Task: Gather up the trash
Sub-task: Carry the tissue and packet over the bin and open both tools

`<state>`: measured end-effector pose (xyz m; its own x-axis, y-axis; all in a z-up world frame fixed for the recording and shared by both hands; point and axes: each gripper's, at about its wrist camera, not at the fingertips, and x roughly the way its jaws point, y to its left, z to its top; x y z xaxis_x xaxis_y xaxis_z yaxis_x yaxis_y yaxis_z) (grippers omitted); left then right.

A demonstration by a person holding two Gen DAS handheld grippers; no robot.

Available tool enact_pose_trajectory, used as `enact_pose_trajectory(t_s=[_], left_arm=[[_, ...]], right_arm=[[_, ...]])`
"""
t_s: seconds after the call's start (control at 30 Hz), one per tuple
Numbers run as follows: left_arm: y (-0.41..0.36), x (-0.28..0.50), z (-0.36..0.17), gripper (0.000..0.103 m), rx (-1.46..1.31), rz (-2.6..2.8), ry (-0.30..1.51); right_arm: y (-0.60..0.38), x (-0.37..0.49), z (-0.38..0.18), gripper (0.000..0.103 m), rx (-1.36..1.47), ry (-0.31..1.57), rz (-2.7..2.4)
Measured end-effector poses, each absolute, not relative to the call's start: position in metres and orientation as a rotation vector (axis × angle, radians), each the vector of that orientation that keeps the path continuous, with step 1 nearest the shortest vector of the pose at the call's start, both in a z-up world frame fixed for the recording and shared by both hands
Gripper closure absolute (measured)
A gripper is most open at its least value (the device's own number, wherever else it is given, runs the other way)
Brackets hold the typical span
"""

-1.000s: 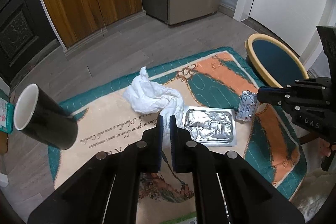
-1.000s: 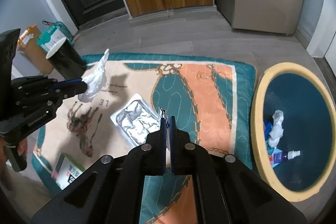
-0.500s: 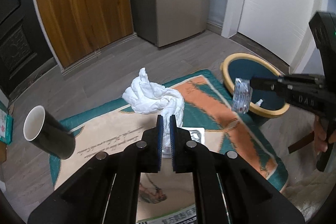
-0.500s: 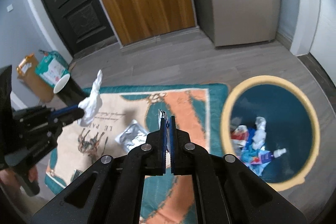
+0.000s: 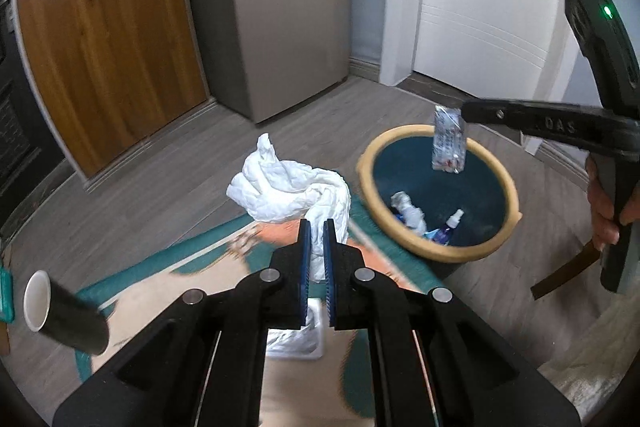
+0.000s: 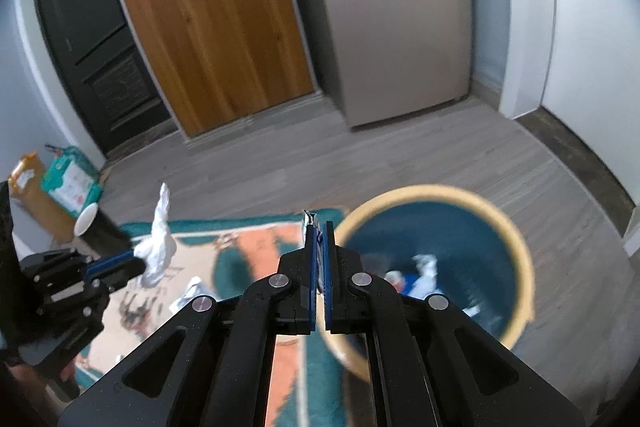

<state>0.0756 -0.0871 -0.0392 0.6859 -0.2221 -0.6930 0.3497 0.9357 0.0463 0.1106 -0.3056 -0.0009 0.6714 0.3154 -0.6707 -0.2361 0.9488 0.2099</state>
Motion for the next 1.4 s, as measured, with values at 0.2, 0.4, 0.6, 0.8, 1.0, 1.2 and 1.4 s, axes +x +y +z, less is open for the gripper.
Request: enact_pose_trajectory(t_s=[0.2,0.4,0.6,0.8,1.0,1.2,1.4], left_arm=[[-0.115,0.089,-0.044,0.097,0.200,-0.383,0.751],[-0.146,0.098,-0.059,0.097,0.208,-0.462,0.767],[-0.176,0.104,-0.078,0.097,0.215,-0.515,0.807],[-0.198,0.109,-0.100,0.097,0.241,-0.553,0.851],[-0.203,0.110,-0.103,0.092,0.244,-0.551,0.834],[-0.197,0.111,-0.102,0.078,0.235,-0.530,0.838],[-0.186,0.110,-0.099,0.078,0.235,-0.500,0.837]], right_arm=[[-0.338,0.128,0.001,0.099,0.148,0.766,0.266],[-0.364,0.138,-0.002,0.099,0.180,0.770,0.238],[-0.391,0.146,-0.026,0.099,0.283,0.855,0.200],[-0.402,0.153,-0.047,0.099,0.307,0.930,0.156],[-0.400,0.156,-0.051,0.099,0.292,0.951,0.152],[-0.398,0.159,-0.059,0.099,0.283,0.991,0.159],[-0.393,0.159,-0.054,0.077,0.266,0.978,0.148]])
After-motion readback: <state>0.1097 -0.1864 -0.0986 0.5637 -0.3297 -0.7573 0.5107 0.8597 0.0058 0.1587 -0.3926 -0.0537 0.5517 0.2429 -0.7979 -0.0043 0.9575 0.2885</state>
